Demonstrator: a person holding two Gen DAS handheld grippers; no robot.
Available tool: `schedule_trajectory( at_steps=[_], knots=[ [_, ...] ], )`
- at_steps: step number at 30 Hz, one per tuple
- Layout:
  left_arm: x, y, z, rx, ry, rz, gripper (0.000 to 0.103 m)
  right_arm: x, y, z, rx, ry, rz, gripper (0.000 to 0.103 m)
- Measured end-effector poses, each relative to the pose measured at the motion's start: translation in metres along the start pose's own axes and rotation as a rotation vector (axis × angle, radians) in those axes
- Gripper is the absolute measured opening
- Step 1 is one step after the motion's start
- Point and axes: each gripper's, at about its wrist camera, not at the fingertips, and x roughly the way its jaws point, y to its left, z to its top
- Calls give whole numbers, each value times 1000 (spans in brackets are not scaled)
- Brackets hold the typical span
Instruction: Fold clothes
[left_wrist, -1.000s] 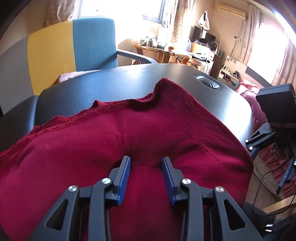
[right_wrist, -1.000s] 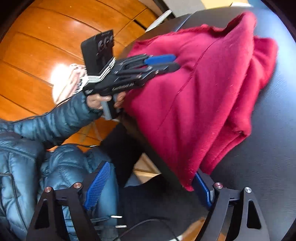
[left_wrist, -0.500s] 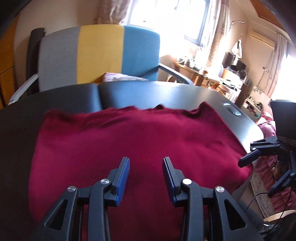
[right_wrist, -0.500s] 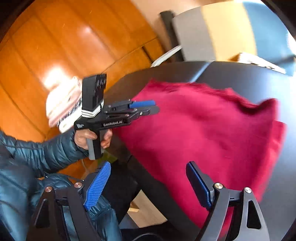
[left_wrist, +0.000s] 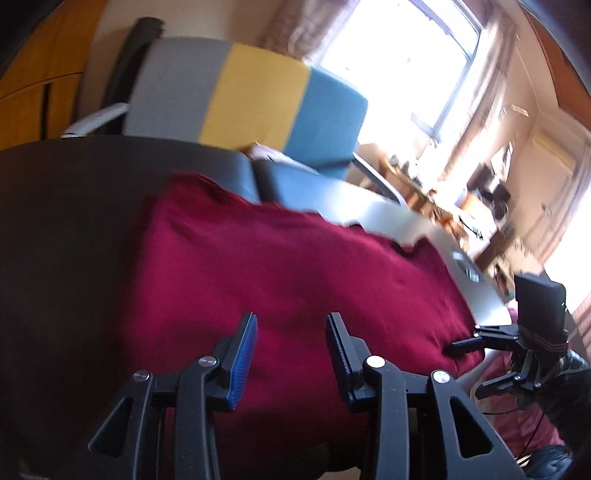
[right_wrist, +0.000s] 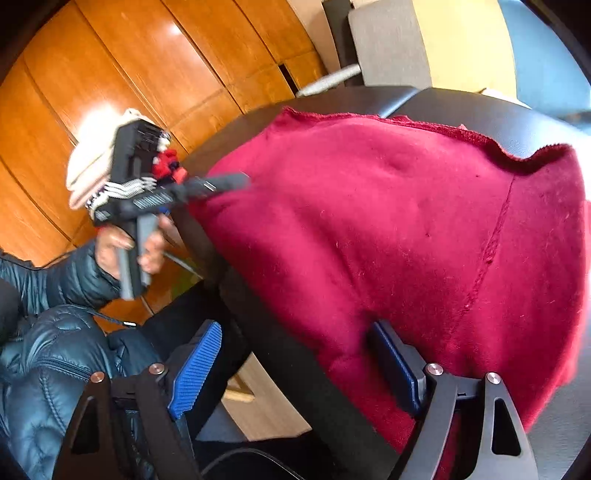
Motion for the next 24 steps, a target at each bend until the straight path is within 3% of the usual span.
schedule_trajectory(
  at_steps=[3,6,14,17,18,19,24],
  knots=[
    [-37,32,-1,-41,-37,49,46,-17,4,17,-8,-48,-13,90],
    [-54,53,-8,-55,0,80,49,-29,4,40,-52,-132,-50,102],
    [-15,56,-26,-65,172,-4,50,26,-31,86,51,-169,-145,103],
    [-8,53,-31,-49,194,1,37,45,-48,83,94,-161,-177,103],
    [-9,52,-31,-42,199,9,15,46,-49,80,80,-178,-180,103],
    [-10,54,-33,-49,205,13,10,46,-50,77,63,-197,-181,103],
    [-12,49,-52,-3,205,43,9,51,-50,74,24,-225,-190,103]
  ],
)
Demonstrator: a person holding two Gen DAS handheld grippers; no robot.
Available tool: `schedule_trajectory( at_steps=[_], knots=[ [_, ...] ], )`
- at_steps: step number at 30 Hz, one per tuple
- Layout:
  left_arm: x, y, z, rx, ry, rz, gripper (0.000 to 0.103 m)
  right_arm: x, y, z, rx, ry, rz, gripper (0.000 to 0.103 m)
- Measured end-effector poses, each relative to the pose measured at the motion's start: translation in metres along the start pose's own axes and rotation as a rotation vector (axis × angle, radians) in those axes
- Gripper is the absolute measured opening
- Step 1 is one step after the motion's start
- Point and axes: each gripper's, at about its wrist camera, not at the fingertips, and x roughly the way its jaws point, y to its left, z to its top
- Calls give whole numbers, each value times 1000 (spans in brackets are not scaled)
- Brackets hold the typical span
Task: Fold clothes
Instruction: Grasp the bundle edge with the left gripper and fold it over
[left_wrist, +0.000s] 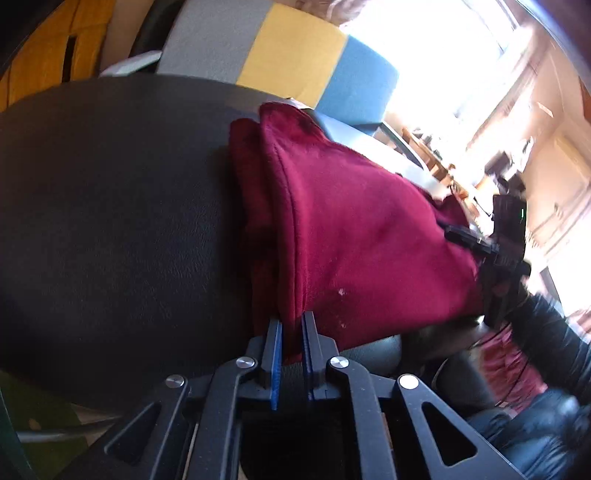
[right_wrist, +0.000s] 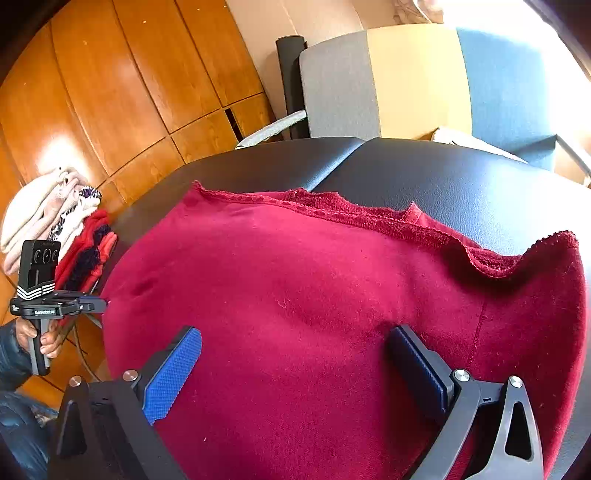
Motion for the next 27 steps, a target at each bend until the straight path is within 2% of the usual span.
schedule_trajectory(
  at_steps=[2,5,7,9,11,13,15,18,20,21,25,27],
  knots=[
    [0,-4,0,11,7,8,8,2,2,1,-11,3,-14,103],
    [-7,3,11,-51,-2,-19,13,1,3,1,-21,3,-23,103],
    [-13,7,24,-88,-47,-11,26,1,2,0,-16,-4,-19,103],
    [-12,8,44,-121,-85,-18,33,0,1,0,-11,-10,-14,103],
    [-7,8,63,-119,-108,-8,35,0,1,-1,-14,-11,-16,103],
    [6,8,81,-113,-97,3,40,0,4,-2,-20,-11,-24,103],
    [24,11,98,-119,-64,1,41,0,5,-2,-24,-12,-28,103],
    [41,23,105,-154,9,-23,38,-1,6,-2,-23,-15,-28,103],
    [49,17,104,-89,25,58,20,-1,7,-2,-21,-16,-27,103],
    [53,13,102,-63,26,95,19,-1,7,-2,-22,-16,-27,103],
    [54,7,87,-38,-12,141,20,-1,5,-3,-17,-22,-15,103],
    [57,-3,89,2,-6,201,21,-2,2,-3,-3,-28,4,103]
  ],
)
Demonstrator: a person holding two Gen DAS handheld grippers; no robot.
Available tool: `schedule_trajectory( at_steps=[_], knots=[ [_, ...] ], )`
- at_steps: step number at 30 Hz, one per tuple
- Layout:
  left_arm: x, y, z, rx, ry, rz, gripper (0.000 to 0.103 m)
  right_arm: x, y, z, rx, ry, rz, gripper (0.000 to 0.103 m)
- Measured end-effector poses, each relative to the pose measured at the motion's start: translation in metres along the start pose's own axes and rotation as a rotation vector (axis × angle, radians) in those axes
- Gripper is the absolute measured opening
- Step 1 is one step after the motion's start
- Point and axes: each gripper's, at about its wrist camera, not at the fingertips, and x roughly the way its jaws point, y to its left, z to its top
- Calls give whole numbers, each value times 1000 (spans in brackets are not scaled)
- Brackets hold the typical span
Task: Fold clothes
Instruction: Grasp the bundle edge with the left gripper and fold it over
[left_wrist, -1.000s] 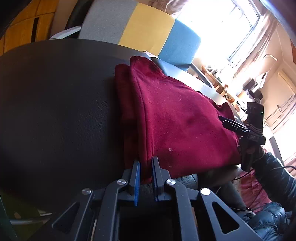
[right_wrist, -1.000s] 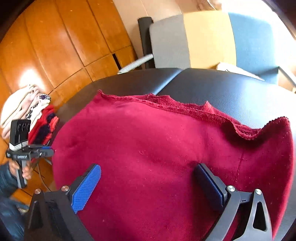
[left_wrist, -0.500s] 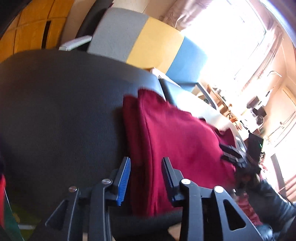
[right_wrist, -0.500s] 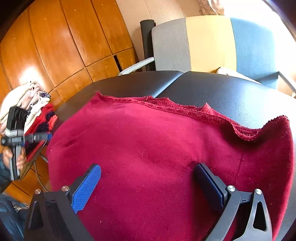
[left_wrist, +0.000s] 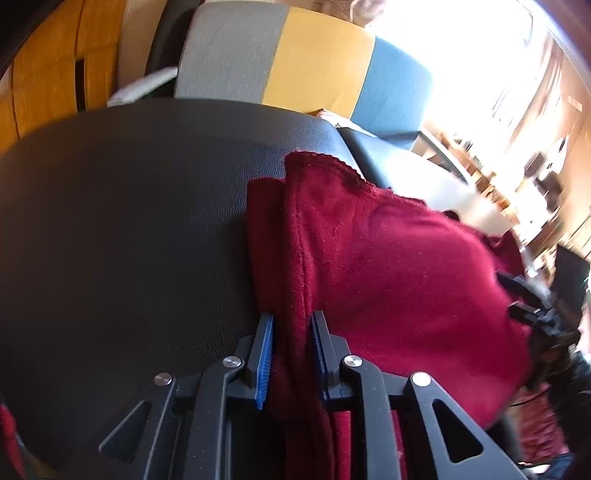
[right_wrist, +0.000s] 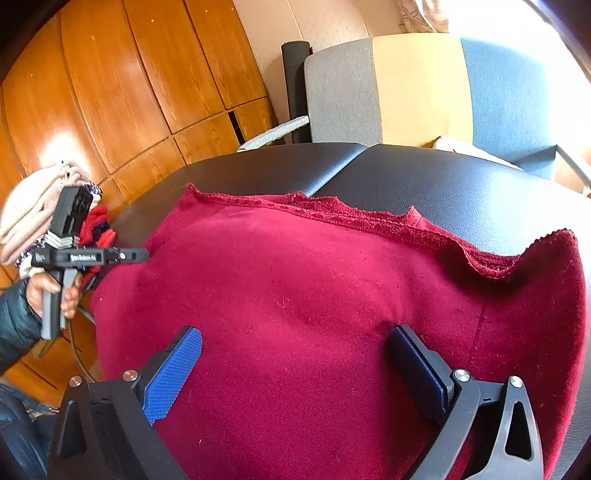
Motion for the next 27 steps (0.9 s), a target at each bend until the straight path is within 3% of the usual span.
schedule_trajectory(
  at_steps=[4,8,11,14,16,24,27],
  knots=[
    [-3,-10,3,44,6,96,28,-2,-4,-1,18,-11,22,103],
    [-14,-10,5,38,-24,114,36,-3,-3,-1,17,-11,20,103],
    [-20,6,8,-27,-16,35,44,-3,-2,-2,11,-9,12,103],
    [-18,34,13,-158,20,-132,51,-2,0,-2,8,-9,6,103],
    [-15,45,16,-198,28,-198,57,-2,0,-2,5,-8,2,103],
    [20,42,33,-138,114,-265,57,-3,-1,-2,7,-9,6,103],
    [27,33,37,-87,90,-247,59,-3,-3,-2,13,-12,13,103]
  ],
)
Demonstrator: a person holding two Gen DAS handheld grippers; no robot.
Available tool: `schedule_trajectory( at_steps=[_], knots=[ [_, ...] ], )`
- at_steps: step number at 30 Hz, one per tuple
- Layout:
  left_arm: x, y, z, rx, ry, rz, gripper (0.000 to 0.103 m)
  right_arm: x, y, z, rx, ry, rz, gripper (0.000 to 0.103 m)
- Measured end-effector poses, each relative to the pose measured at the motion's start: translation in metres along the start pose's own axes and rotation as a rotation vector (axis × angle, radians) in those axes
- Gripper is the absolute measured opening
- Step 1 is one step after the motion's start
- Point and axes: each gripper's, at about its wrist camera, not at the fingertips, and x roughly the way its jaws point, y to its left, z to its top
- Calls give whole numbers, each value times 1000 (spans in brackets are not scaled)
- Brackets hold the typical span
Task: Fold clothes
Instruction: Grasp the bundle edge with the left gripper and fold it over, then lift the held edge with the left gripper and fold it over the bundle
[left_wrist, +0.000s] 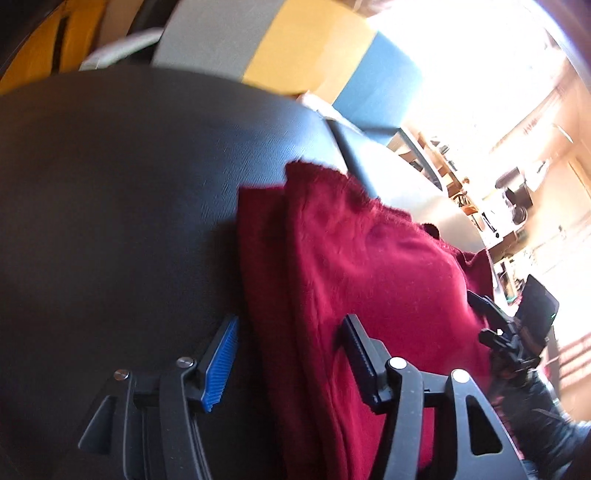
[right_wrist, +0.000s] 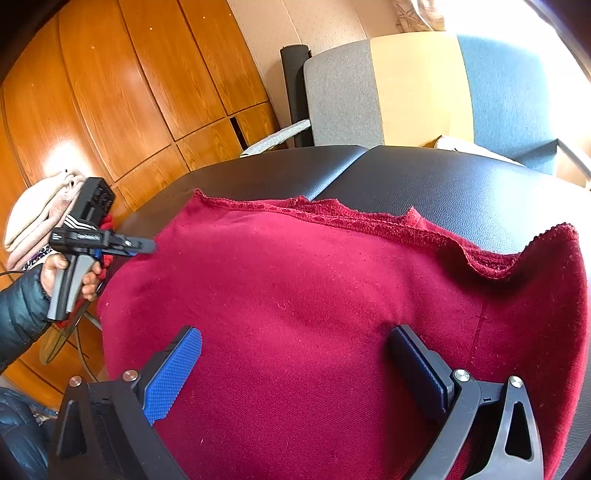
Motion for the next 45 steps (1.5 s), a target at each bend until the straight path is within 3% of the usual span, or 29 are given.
schedule_trajectory(
  at_steps=[3,6,14,18,23,28,33,39,45],
  knots=[
    [9,-9,2,21,-11,35,56,-1,-2,0,9,-4,11,103],
    [16,-17,4,16,-9,48,25,-1,-4,1,18,-8,21,103],
    [0,1,27,-109,-60,58,17,-18,-8,16,81,52,73,103],
    [-23,10,33,-130,-90,74,16,-35,-7,8,7,107,33,103],
    [-52,2,31,-161,-116,-15,15,-34,-11,-4,-34,153,-8,103],
    [-82,-35,34,-209,-178,-215,15,-24,-8,-13,-84,177,-44,103],
    [-95,-95,44,-203,-216,-381,15,-26,-10,-20,-74,153,-49,103],
    [-57,-181,68,-151,-142,-435,14,-32,-13,-28,-39,89,-27,103],
    [23,-249,72,-92,3,-393,14,-37,-17,-32,-6,27,15,103]
  ],
)
